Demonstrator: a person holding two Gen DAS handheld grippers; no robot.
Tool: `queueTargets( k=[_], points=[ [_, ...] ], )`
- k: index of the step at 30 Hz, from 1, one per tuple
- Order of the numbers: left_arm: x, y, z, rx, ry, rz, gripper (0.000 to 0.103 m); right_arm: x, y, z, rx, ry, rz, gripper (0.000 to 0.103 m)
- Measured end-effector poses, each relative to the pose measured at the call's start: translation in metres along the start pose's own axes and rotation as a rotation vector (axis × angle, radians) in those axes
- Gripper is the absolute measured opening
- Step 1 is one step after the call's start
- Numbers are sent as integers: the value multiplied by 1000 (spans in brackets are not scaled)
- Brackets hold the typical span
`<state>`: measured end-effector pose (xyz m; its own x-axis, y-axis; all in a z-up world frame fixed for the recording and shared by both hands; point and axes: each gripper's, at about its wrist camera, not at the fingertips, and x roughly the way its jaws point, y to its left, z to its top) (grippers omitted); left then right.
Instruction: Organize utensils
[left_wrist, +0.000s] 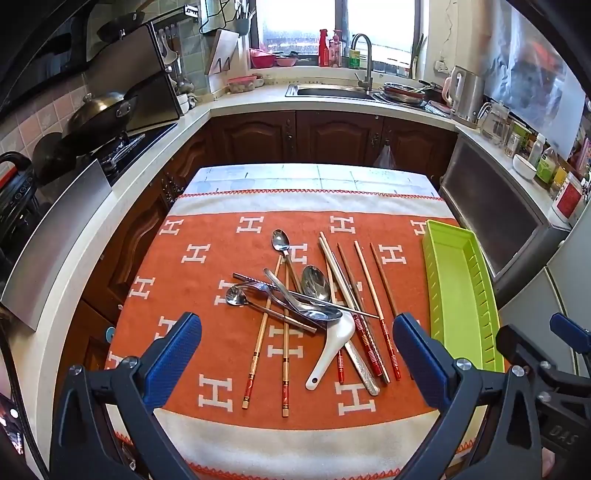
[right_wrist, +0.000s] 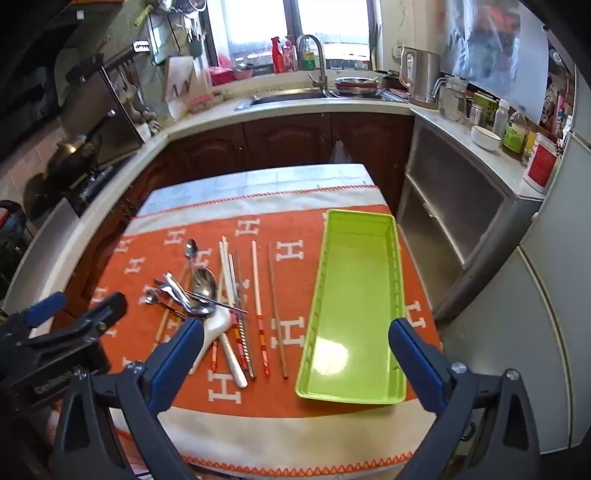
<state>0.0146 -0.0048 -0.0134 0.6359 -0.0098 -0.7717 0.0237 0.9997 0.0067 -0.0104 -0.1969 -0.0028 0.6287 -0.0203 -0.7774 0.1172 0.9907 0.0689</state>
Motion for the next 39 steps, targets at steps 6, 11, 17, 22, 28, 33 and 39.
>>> queueTargets(
  k=[6, 11, 17, 22, 28, 33, 39],
  points=[
    [6, -1, 1, 3, 25, 5, 102, 11, 6, -5, -13, 41, -2, 99],
    [6, 0, -6, 8, 24, -10, 102, 10, 2, -4, 11, 48, 0, 94],
    [6, -1, -8, 16, 27, -17, 102, 9, 0, -5, 29, 53, 16, 91],
    [6, 0, -8, 17, 31, -18, 102, 11, -1, -6, 44, 65, 27, 82],
    [7, 0, -8, 17, 32, -19, 102, 13, -3, -7, 68, 76, 47, 77],
    [8, -1, -10, 26, 35, -20, 102, 14, -4, -8, 79, 83, 50, 77],
    [9, -3, -11, 30, 43, -22, 102, 18, -4, -10, 81, 103, 56, 77]
  ],
)
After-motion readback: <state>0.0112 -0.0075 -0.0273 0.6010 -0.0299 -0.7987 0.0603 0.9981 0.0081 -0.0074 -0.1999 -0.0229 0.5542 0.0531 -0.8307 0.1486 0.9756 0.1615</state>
